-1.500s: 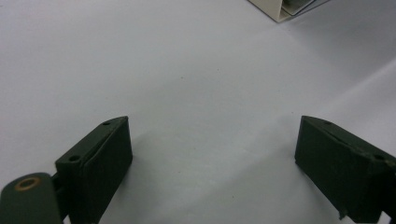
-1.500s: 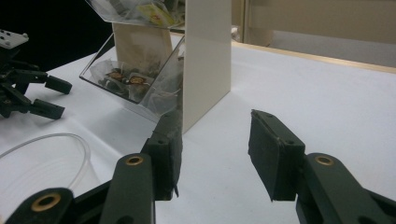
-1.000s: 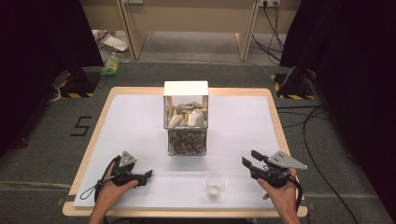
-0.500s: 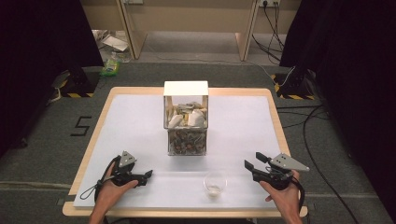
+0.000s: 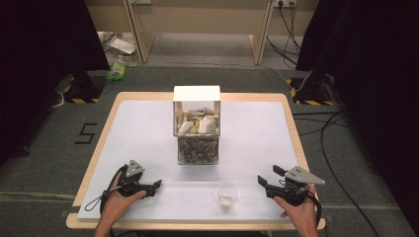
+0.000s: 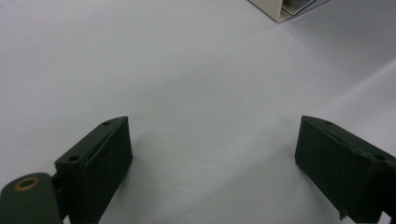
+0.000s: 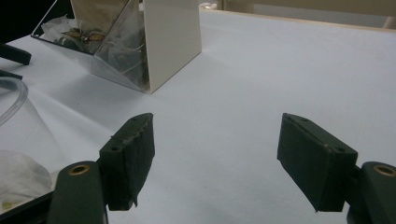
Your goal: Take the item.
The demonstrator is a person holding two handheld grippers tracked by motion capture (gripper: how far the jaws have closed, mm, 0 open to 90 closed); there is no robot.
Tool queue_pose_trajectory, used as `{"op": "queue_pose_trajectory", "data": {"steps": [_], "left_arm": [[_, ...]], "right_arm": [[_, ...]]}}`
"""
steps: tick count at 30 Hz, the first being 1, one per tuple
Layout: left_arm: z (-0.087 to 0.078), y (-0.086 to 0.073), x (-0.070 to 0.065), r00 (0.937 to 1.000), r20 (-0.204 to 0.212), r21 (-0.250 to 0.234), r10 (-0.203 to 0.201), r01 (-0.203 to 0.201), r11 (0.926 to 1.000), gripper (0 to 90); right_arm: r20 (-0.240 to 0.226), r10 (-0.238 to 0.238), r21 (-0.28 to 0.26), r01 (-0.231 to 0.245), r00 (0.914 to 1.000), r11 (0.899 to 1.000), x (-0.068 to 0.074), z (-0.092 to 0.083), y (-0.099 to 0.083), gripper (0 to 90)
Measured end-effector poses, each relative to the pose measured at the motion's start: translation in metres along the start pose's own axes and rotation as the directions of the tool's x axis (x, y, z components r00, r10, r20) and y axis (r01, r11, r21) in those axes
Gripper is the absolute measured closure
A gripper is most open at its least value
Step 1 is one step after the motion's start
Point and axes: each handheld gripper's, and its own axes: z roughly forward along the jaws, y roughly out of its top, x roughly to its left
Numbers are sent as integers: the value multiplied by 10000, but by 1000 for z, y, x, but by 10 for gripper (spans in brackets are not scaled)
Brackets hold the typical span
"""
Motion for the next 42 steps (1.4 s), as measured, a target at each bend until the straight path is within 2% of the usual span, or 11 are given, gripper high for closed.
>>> {"op": "queue_pose_trajectory", "data": {"steps": [7, 42], "left_arm": [[0, 0, 0, 10000, -5, 0, 3, -3, 10000, 102], [0, 0, 0, 10000, -59, 1, 47, -47, 10000, 103]], "right_arm": [[45, -222, 322, 221, 9997, 9992, 2, -3, -6, 263], [37, -156, 891, 152, 9999, 9959, 6, -16, -21, 246]]}}
